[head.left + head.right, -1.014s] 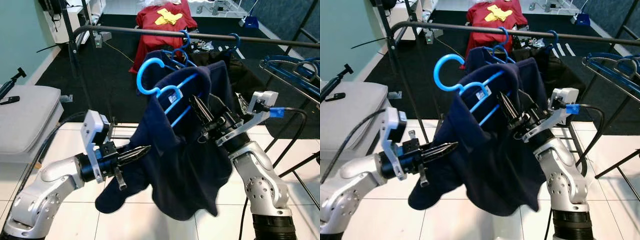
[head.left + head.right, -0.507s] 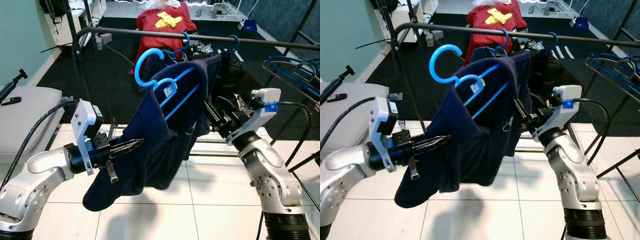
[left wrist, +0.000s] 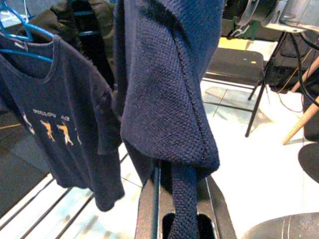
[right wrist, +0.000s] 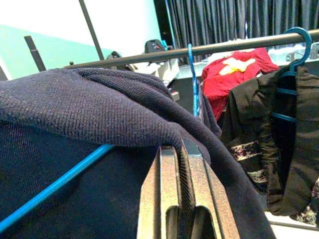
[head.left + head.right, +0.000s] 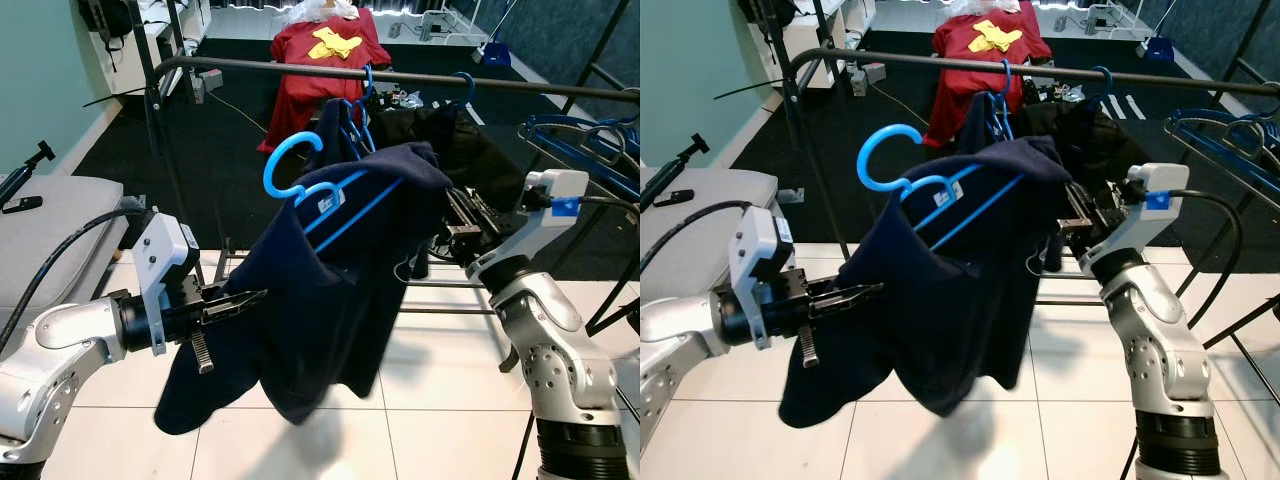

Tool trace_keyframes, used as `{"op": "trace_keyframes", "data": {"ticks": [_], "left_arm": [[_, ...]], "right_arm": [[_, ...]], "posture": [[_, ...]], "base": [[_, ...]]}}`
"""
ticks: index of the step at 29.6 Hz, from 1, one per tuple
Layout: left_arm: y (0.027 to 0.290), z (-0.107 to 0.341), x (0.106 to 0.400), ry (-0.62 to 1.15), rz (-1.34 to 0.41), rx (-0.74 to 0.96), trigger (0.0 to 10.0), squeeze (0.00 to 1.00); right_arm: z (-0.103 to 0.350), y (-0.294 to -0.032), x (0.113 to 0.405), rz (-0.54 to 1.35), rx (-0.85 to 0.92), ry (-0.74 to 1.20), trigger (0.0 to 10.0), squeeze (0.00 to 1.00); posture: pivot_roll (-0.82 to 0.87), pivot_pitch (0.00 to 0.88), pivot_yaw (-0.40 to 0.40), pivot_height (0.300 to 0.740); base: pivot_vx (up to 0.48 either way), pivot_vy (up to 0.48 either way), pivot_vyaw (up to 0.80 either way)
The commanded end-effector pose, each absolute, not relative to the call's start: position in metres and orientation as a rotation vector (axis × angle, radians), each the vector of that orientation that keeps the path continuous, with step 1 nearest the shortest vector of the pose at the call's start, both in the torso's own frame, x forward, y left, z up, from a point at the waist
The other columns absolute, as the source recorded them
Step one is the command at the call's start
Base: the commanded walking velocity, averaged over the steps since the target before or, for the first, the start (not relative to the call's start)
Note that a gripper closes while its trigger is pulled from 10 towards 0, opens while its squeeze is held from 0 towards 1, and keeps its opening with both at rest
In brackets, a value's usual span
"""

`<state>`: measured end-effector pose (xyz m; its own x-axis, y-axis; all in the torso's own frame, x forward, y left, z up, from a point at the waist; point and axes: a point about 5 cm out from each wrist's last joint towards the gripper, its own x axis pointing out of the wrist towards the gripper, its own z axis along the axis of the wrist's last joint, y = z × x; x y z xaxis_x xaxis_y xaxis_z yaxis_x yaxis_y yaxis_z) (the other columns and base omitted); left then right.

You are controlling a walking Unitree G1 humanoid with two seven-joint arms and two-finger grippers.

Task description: Hang hanger

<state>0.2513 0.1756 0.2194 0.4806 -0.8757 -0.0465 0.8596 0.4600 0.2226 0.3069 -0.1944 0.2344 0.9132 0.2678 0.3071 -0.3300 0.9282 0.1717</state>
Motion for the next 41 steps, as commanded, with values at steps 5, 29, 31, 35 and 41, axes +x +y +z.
{"op": "trace_keyframes", "data": {"ticks": [5,29,31,35,41], "left_arm": [[0.184,0.22,0.25,-0.073,-1.059,0.29,10.0,0.0],[0.235,0.282,0.223,-0.308,-1.313,0.361,10.0,0.0],[0.233,0.286,0.229,-0.393,-1.267,0.298,10.0,0.0],[0.227,0.284,0.243,-0.526,-1.163,0.122,10.0,0.0],[0.224,0.273,0.25,-0.487,-1.134,0.121,10.0,0.0]], "right_arm": [[0.244,-0.199,0.306,0.298,0.238,-0.325,0.0,0.0],[0.236,-0.232,0.305,0.235,0.323,-0.215,0.0,0.0],[0.232,-0.222,0.303,0.294,0.334,-0.192,0.0,0.0],[0.223,-0.193,0.294,0.47,0.372,-0.15,10.0,0.0],[0.223,-0.169,0.279,0.684,0.279,-0.122,10.0,1.0]], "posture": [[0.04,0.075,-0.038,0.74],[0.04,0.08,-0.045,0.74],[0.04,0.08,-0.044,0.74],[0.03,0.079,-0.042,0.74],[0.04,0.078,-0.04,0.74]], "base": [[0.0,0.0,0.0],[0.0,0.0,0.0],[0.0,0.0,0.0],[0.0,0.0,0.0],[0.0,0.0,0.0]]}}
